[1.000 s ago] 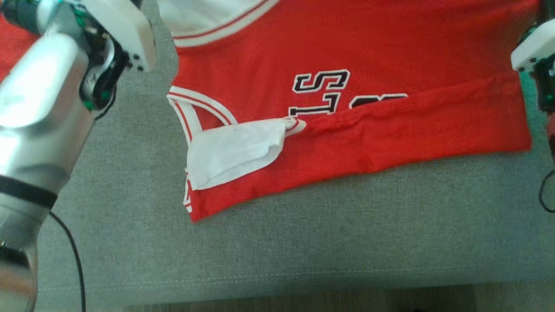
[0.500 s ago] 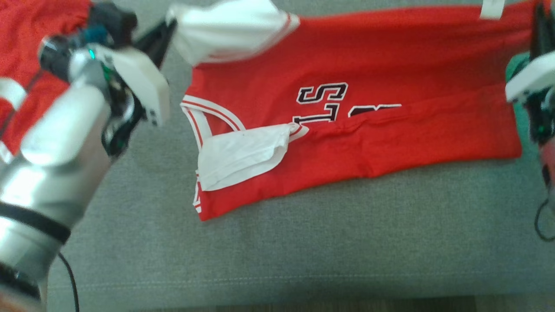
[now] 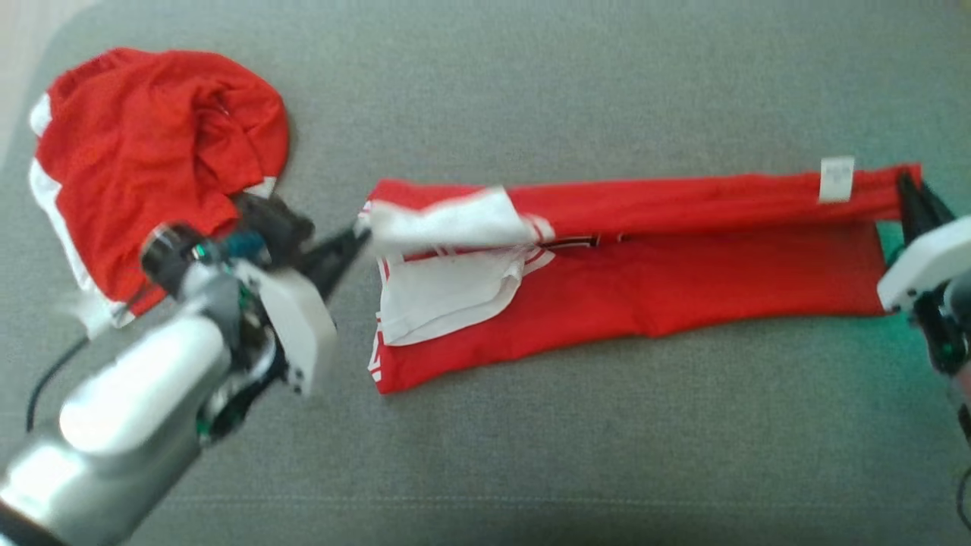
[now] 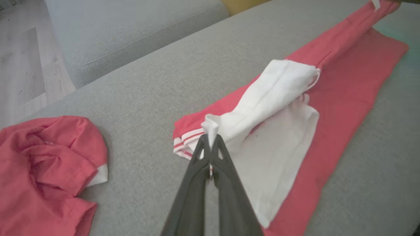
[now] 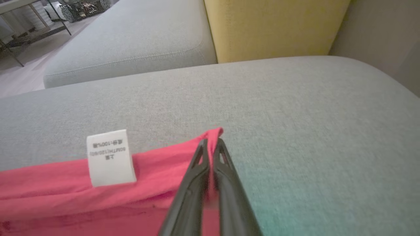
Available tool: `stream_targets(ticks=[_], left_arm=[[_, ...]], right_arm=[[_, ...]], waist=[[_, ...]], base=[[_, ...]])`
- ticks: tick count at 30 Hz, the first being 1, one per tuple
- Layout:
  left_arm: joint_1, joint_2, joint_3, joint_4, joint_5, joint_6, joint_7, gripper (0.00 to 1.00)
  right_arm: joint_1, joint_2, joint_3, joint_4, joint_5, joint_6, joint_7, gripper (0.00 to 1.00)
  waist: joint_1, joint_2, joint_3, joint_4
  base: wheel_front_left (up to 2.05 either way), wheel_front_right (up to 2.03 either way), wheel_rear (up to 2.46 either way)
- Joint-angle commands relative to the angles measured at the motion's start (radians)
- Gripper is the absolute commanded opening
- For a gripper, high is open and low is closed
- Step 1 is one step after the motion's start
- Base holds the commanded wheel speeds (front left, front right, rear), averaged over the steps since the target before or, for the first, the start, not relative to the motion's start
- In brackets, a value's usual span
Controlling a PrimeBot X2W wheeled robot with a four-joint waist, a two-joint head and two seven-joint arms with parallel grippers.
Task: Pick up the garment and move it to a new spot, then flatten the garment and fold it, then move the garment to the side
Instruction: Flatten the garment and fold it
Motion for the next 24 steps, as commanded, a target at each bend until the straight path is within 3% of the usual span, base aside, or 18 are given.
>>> stream_targets(ticks=[1, 9, 15, 16, 17, 18, 19, 24], left_arm=[[-0.023, 0.058, 0.033, -0.058, 0.005, 0.012, 0.014, 0.0], [0.044, 0.123, -0.038, -0.205, 0.057, 0.046, 0.087, 0.0], [0.076, 0.115, -0.08, -0.192, 0.075, 0.049, 0.1, 0.0], [0.081, 0.112, -0.085, -0.183, 0.075, 0.05, 0.101, 0.0], [0.087, 0.109, -0.09, -0.174, 0.074, 0.05, 0.103, 0.02], [0.092, 0.106, -0.094, -0.167, 0.074, 0.051, 0.102, 0.56], [0.097, 0.103, -0.097, -0.16, 0.074, 0.053, 0.1, 1.0], [0.12, 0.082, -0.083, -0.14, 0.05, 0.074, 0.07, 1.0]], right_arm=[[0.02, -0.033, 0.017, -0.031, 0.021, -0.001, 0.012, 0.0], [0.069, -0.063, 0.051, -0.064, 0.076, -0.001, 0.107, 0.0], [0.102, -0.076, 0.076, -0.081, 0.101, -0.001, 0.174, 0.0], [0.108, -0.08, 0.081, -0.083, 0.103, -0.001, 0.186, 0.16], [0.113, -0.083, 0.086, -0.084, 0.103, -0.001, 0.195, 0.86], [0.116, -0.086, 0.086, -0.082, 0.104, -0.001, 0.203, 1.0], [0.118, -0.089, 0.085, -0.078, 0.103, -0.001, 0.206, 1.0], [0.117, -0.097, 0.063, -0.065, 0.077, -0.001, 0.169, 1.0]], waist=[[0.0, -0.0001, -0.018, 0.007], [0.0, -0.0001, -0.031, 0.001], [0.0, -0.0001, -0.042, -0.011], [0.0, -0.0001, -0.044, -0.013], [0.0, -0.0001, -0.046, -0.016], [0.0, -0.0001, -0.048, -0.019], [0.0, -0.0001, -0.05, -0.023], [0.0, -0.0001, -0.064, -0.031]], base=[[0.0, 0.0, 0.0], [0.0, 0.0, 0.0], [0.0, 0.0, 0.0], [0.0, 0.0, 0.0], [0.0, 0.0, 0.0], [0.0, 0.0, 0.0], [0.0, 0.0, 0.0], [0.0, 0.0, 0.0]])
